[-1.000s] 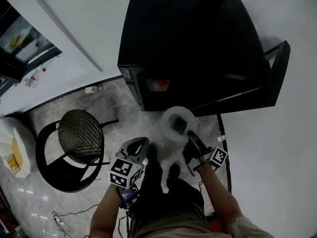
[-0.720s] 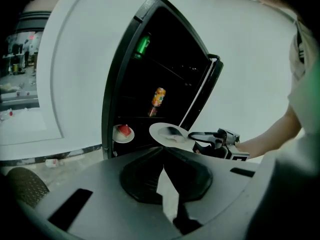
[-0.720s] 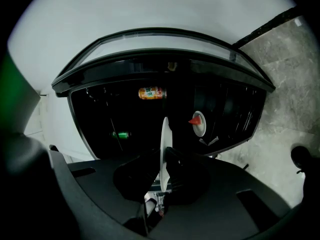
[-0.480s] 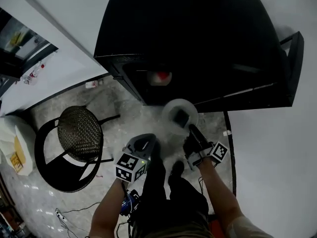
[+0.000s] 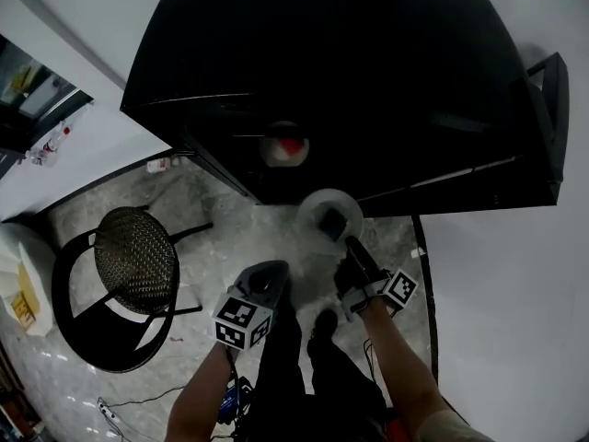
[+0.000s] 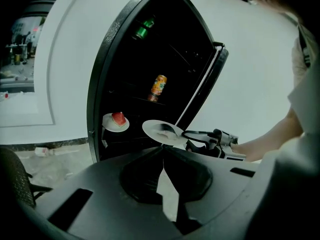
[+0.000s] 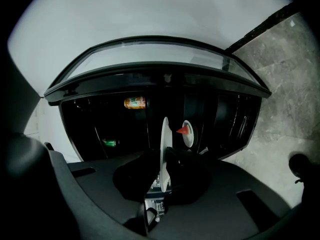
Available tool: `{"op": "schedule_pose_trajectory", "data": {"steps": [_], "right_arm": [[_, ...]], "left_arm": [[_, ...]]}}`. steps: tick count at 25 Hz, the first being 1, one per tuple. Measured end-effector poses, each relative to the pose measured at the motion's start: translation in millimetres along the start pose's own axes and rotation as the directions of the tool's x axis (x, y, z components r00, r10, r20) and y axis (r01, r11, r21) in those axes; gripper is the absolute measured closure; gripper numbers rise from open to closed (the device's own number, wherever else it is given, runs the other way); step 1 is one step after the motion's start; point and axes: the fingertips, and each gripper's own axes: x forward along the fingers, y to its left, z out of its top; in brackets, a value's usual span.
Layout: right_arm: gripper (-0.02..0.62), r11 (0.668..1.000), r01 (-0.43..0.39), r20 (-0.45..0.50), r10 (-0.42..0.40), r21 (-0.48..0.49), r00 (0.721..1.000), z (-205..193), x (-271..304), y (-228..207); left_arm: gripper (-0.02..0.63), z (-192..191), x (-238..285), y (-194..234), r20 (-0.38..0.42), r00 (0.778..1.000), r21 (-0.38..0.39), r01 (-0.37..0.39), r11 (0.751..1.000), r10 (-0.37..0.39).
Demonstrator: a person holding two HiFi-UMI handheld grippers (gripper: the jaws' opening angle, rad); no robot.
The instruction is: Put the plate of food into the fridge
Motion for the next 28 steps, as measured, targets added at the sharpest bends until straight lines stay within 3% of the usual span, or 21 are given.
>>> {"op": "schedule_pose_trajectory", "data": {"steps": [10, 28], "right_arm": [[0.56, 1.0, 0.005, 0.04, -0.004, -0.011, 0.999, 18.1, 12.9, -31.8], [0.56, 0.999, 0.032, 0.107, -0.031, -0.01, 0.994, 45.4, 45.3, -71.1]], "left_arm": [[0.595, -31.0, 24.0, 8.5, -0.04, 0.999, 0.037, -0.021, 0.999, 0.022], [0.595, -57.5, 38.5, 10.7, -0.056, 0.998, 0.01, -0.006, 1.0, 0.006]]}}
